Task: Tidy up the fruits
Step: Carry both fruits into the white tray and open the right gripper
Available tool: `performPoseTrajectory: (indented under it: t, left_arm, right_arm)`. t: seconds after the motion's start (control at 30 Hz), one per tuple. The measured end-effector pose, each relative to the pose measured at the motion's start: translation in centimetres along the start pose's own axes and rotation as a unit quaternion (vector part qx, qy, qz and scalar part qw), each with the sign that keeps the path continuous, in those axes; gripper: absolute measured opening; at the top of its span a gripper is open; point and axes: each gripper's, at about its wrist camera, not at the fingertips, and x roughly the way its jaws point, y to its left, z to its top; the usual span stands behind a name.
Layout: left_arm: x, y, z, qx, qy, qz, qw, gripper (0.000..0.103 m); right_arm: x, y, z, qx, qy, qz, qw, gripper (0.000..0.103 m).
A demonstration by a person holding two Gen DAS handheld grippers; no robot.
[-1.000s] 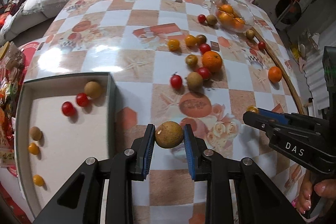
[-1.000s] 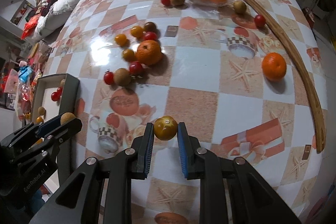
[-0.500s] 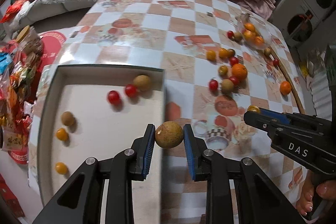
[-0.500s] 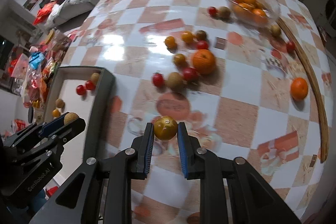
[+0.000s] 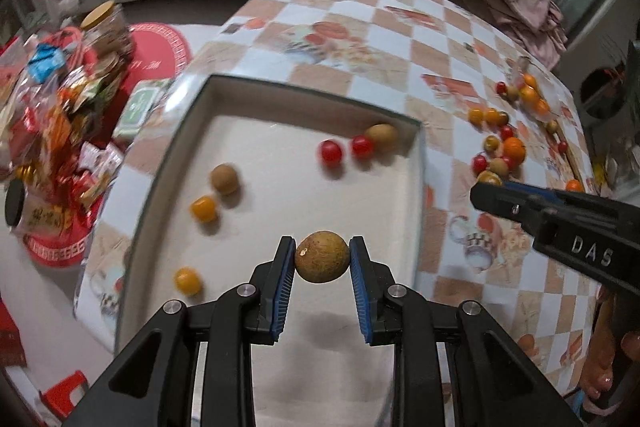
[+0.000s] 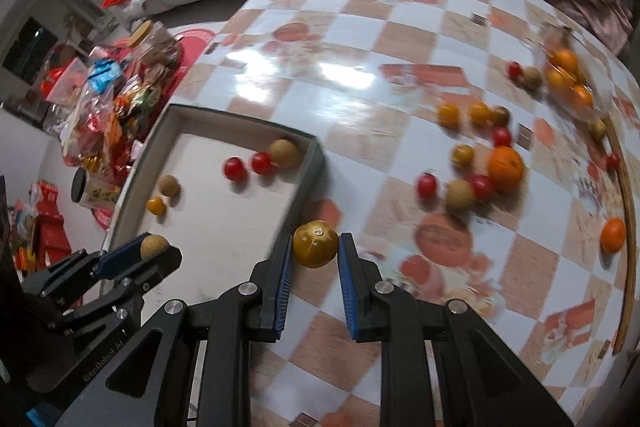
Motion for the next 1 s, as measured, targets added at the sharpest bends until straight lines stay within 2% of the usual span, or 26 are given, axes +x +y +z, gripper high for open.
performPoseTrajectory:
  t: [0.4, 0.7, 1.0]
  left_arm:
    - [-0.5, 5.6, -3.4, -0.052, 0.014, 0.032, 0.998, 0.029]
    - [0.5, 8.4, -5.6, -0.087, 0.03, 0.053, 0.9944, 0.029]
    - [2.3, 8.7, -6.0, -0.077, 0.037, 0.074, 0.9936, 0.029]
  right_arm:
    - [3.0, 6.2, 1.0, -0.058, 0.026, 0.024, 0.998, 0.025]
    - [5.8, 8.7, 0.2, -0.086, 0.051, 0.023, 0.995, 0.025]
    - [8.1, 10.1, 0.2, -0.115, 0.054, 0.003, 0.992, 0.025]
